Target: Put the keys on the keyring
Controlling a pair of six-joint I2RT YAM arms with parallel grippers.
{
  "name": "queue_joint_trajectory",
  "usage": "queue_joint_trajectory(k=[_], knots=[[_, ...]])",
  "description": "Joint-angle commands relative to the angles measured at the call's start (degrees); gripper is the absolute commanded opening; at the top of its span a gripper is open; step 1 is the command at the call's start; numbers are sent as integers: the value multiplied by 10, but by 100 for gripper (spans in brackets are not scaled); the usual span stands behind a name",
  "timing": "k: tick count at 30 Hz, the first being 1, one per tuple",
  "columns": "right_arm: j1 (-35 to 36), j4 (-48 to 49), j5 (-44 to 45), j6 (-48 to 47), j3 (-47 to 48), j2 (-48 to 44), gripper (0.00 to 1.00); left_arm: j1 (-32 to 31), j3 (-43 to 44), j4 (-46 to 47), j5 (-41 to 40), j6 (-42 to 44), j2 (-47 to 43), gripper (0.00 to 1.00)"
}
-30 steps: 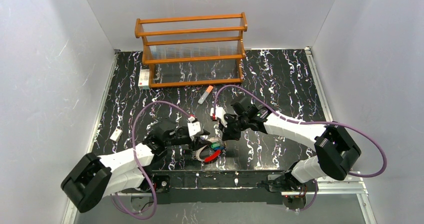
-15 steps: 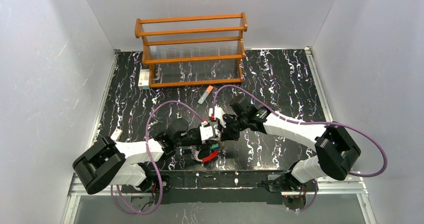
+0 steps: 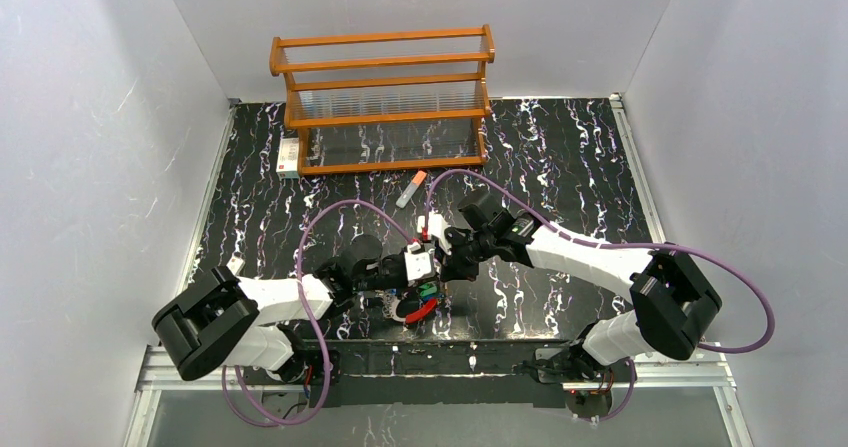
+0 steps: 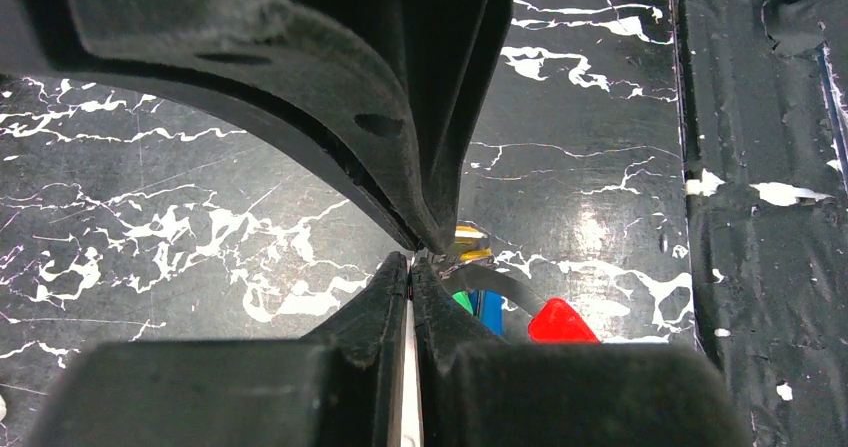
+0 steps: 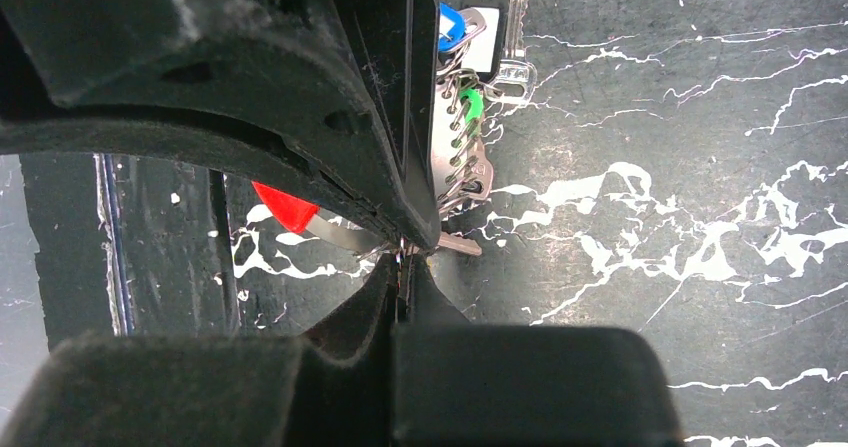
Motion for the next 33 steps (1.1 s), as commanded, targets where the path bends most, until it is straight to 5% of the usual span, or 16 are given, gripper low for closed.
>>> queue_joint_trajectory(k=[1,8,12,22,33], knots=[[3,23,-14,4,25,0,2,-4,10,7,-3,-5,-13,0],[-22,109,-39,37,-12,-47,55,-4,-46,96,-55,-90,-58,0],[-54,174,-89,57,-45,-88,68,-4,-82,168,-70,-121,-77,0],[-90,290,-229,82,-102,-126,58,-5,-138,352,-80,-177,-75,0],[-93,321,-243,89,-118,-111,38,-5,-146,387,-77,-191,-78,0]])
